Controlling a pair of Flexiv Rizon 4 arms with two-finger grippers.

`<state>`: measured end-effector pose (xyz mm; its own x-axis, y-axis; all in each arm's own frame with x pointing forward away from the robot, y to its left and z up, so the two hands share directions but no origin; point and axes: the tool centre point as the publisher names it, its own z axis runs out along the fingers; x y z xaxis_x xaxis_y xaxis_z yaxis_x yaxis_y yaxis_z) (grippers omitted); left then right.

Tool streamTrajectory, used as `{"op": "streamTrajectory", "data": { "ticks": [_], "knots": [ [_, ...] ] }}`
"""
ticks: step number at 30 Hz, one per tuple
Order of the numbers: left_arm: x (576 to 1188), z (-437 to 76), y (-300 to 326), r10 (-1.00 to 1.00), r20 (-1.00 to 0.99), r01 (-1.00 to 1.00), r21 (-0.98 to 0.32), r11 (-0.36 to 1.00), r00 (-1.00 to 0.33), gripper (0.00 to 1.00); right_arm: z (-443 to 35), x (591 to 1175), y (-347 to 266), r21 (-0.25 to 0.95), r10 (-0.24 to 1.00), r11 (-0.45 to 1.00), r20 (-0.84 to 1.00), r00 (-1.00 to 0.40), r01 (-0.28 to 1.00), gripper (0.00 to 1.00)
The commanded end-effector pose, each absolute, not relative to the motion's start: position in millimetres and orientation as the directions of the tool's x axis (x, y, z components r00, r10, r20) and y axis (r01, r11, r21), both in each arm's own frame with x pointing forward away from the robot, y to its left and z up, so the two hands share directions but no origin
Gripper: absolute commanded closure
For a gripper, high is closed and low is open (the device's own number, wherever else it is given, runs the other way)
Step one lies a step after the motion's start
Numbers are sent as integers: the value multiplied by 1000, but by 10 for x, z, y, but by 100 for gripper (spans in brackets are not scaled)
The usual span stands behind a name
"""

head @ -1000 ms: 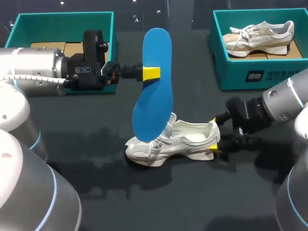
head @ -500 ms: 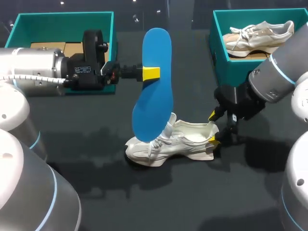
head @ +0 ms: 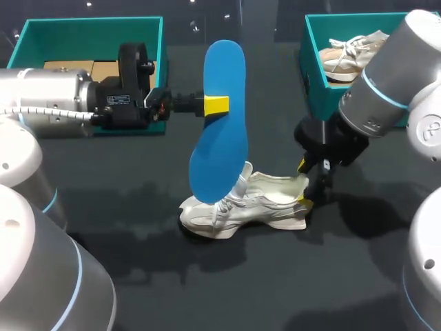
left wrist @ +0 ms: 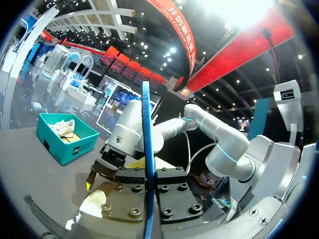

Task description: Take the shoe out of the shoebox, open the shoe tongue, remove and reinsert the insole, then place the shoe into the shoebox

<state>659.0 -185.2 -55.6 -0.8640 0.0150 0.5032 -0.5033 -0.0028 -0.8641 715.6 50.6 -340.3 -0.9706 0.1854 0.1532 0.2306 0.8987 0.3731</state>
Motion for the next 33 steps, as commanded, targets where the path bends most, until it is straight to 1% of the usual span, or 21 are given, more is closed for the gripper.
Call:
{"op": "streamTrajectory", "data": {
  "ticks": [1,10,14,21,28,33],
  "knots": [
    [6591,-567,-1874,15,503,-503,-864,-4,-864,100,-3359,7114,581,332,213,911,131,-968,246,0],
    [6591,-567,-1874,15,503,-503,-864,-4,-864,100,-3235,7204,704,296,230,922,100,-968,249,0],
    [6591,-567,-1874,15,503,-503,-864,-4,-864,100,-3150,7314,810,273,204,938,65,-977,214,0],
    [6591,-567,-1874,15,503,-503,-864,-4,-864,100,-3292,7568,914,265,179,945,77,-981,194,0],
    [6591,-567,-1874,15,503,-503,-864,-4,-864,100,-3410,7646,1045,246,158,954,77,-984,172,0],
    [6591,-567,-1874,15,503,-503,-864,-4,-864,100,-3483,7663,1119,230,165,957,74,-983,178,0]
  ]
}}
